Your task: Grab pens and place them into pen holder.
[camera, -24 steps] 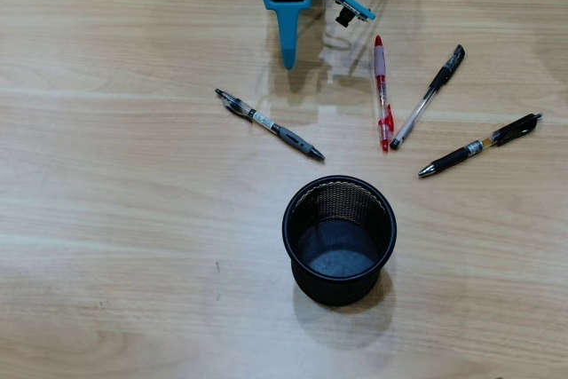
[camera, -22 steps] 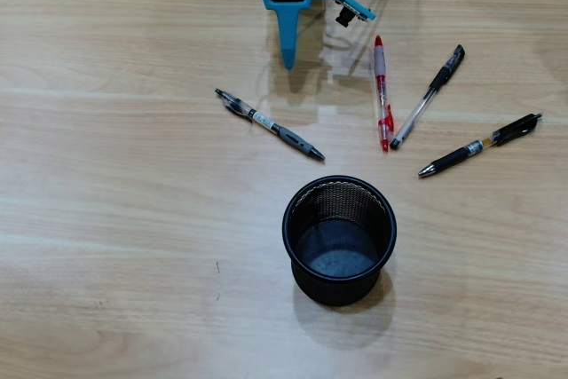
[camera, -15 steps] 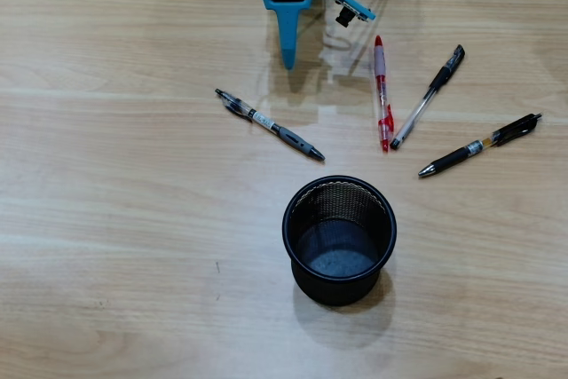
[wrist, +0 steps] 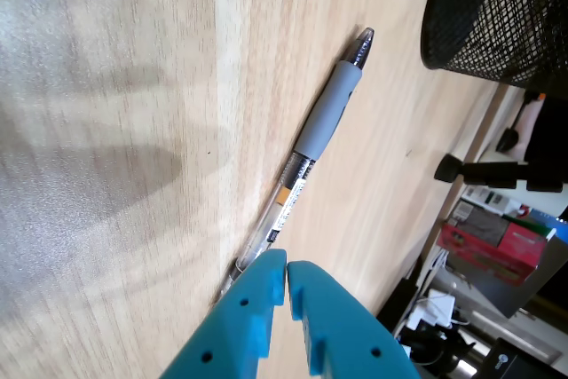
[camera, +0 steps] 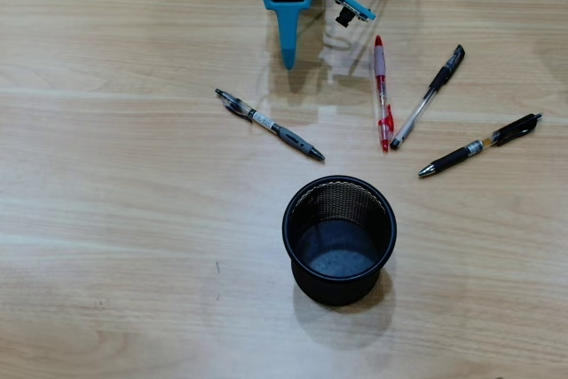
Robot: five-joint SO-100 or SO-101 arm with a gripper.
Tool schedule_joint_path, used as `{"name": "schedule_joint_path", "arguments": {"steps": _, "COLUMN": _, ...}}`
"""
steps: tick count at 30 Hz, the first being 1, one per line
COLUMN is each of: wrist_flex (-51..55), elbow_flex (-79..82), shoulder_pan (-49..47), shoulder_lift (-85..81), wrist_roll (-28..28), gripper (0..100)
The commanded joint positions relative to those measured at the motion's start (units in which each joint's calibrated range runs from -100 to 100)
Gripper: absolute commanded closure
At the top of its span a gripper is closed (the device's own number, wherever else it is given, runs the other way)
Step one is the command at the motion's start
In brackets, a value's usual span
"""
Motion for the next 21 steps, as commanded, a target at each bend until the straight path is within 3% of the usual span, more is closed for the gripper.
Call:
{"name": "schedule_joint_path", "arguments": {"steps": 1, "wrist_flex": -0.1, "elbow_flex": 0.3, "shoulder_pan": 0.4, "shoulder_lift": -0.6, "wrist_roll": -0.2, "gripper": 98}}
{"name": "schedule_joint_path", "arguments": {"steps": 21, "wrist_flex": -0.1, "elbow_flex": 0.3, "shoulder_pan": 0.8, "shoulder_lift": -0.6, "wrist_roll": -0.2, "gripper": 98}}
